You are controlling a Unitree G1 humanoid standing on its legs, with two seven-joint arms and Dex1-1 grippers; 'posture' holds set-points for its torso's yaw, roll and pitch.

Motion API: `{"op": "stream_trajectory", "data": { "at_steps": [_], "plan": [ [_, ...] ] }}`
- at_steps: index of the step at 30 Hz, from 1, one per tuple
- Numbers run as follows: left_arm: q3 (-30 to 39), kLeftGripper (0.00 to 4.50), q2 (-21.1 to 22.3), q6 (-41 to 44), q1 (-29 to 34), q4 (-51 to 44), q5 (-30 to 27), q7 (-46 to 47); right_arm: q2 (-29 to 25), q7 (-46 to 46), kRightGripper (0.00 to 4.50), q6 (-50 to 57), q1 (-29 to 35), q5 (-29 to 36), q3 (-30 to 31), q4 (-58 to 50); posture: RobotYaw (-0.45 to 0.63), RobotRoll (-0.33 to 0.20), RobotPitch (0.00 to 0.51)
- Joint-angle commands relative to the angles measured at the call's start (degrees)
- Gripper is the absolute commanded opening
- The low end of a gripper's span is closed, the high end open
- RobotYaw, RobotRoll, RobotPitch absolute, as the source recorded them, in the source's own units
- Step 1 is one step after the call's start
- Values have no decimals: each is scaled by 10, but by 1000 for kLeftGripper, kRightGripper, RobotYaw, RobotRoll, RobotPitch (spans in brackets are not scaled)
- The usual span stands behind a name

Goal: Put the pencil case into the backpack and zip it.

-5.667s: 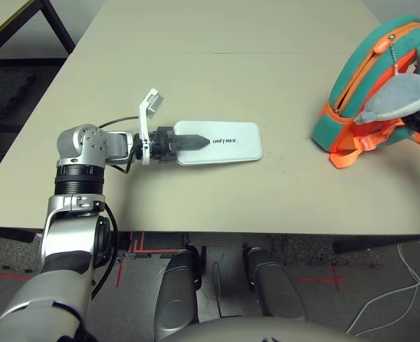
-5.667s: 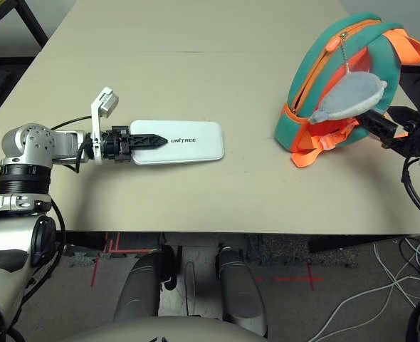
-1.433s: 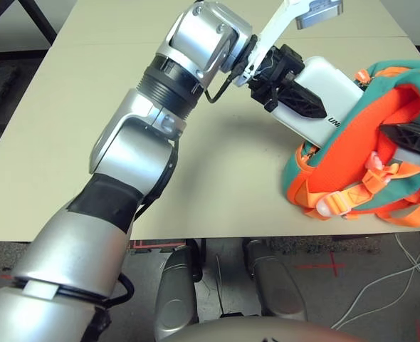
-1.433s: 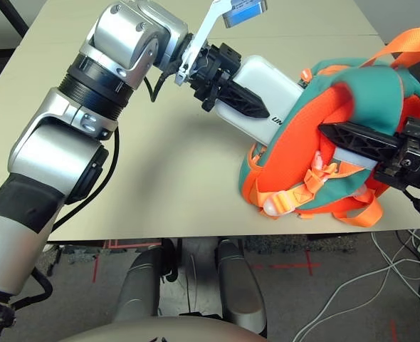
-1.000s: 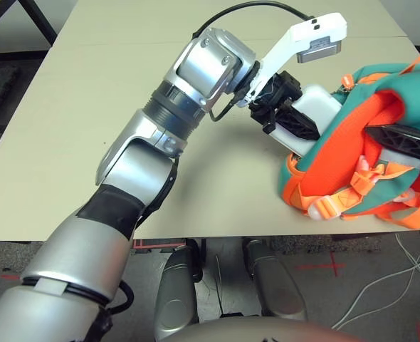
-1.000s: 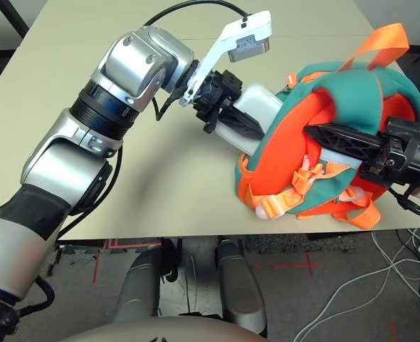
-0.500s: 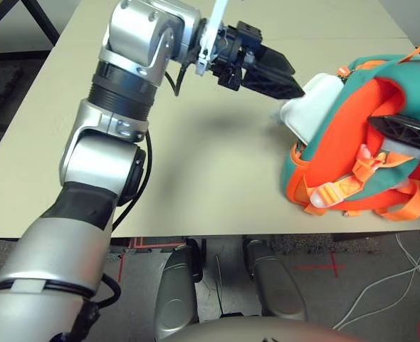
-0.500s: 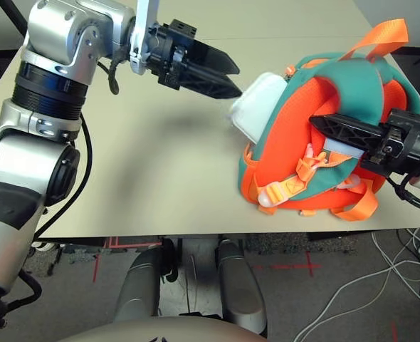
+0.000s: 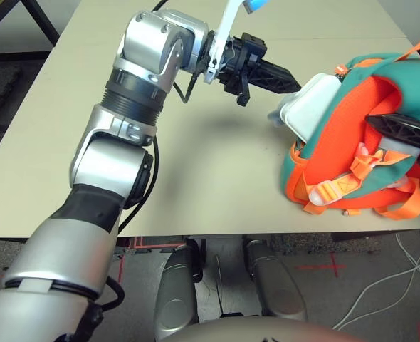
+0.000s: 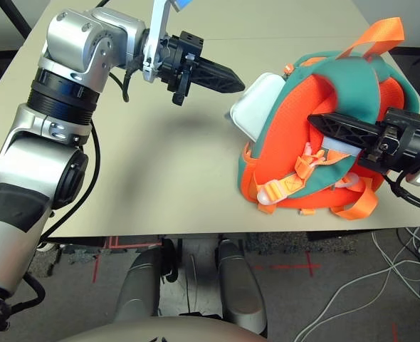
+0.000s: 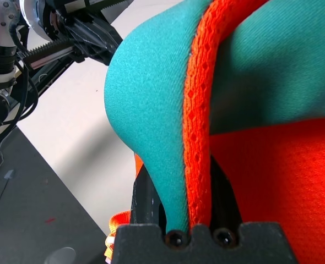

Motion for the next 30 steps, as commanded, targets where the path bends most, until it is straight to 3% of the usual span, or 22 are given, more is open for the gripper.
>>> {"op": "stream_trajectory", "data": {
  "at_steps": [1,15,30],
  "plan": [
    [-14,0,-12,-5,12,3,1,3,2,-1,54,4,4,6,-8,-9,-214,0,225],
    [-10,0,-100,-70,-16,88,22,40,8,-9,54,1,1,12,0,-14,-222,0,236],
    [-9,0,-38,-89,-31,104,43,12,6,-3,54,2,-12,7,10,-7,-208,0,232]
  ]
}}
